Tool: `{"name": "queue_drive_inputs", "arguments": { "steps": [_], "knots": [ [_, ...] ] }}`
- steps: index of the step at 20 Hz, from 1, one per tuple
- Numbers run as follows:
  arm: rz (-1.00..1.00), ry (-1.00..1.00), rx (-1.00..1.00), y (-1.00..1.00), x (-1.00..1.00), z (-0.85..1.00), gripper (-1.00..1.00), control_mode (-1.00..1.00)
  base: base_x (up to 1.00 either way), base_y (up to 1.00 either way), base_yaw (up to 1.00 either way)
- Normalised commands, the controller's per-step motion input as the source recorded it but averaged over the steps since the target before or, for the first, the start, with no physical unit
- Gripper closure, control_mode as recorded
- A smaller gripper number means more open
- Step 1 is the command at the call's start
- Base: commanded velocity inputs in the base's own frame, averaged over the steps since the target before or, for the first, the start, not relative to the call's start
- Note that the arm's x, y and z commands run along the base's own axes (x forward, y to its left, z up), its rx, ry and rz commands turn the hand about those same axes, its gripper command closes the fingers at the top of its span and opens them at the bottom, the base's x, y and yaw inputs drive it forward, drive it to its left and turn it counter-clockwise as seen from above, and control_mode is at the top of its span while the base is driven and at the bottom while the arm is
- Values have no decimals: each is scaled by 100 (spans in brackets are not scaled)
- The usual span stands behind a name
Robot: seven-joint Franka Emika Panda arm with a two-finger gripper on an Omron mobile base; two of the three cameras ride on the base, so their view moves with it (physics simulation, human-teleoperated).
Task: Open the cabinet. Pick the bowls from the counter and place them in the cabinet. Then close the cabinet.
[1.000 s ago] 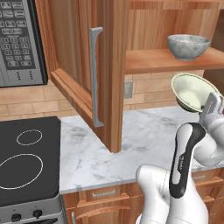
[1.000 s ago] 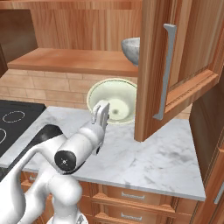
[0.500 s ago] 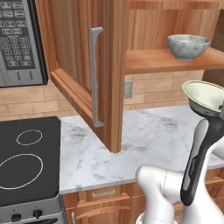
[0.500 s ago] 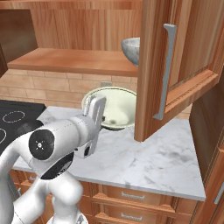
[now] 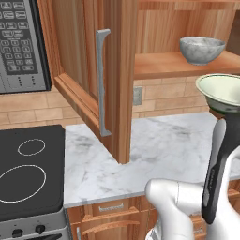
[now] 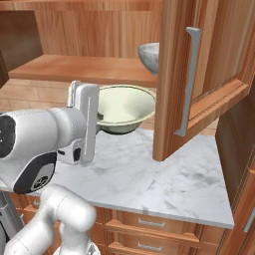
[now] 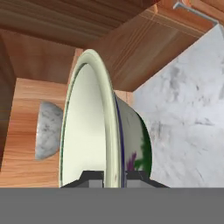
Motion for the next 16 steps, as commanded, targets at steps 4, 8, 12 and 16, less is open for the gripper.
{"name": "queue_drive_inputs", "arguments": {
  "steps": [4, 8, 12, 16],
  "knots": [
    [5, -35, -23, 42, -13, 45, 100, -100, 0, 0, 0],
    [7, -28, -14, 12, -18, 39, 100, -100, 0, 0, 0],
    [7, -5, -9, 19, 0, 39, 100, -100, 0, 0, 0],
    [9, 18, -6, 9, 0, 59, 100, -100, 0, 0, 0]
  ]
}}
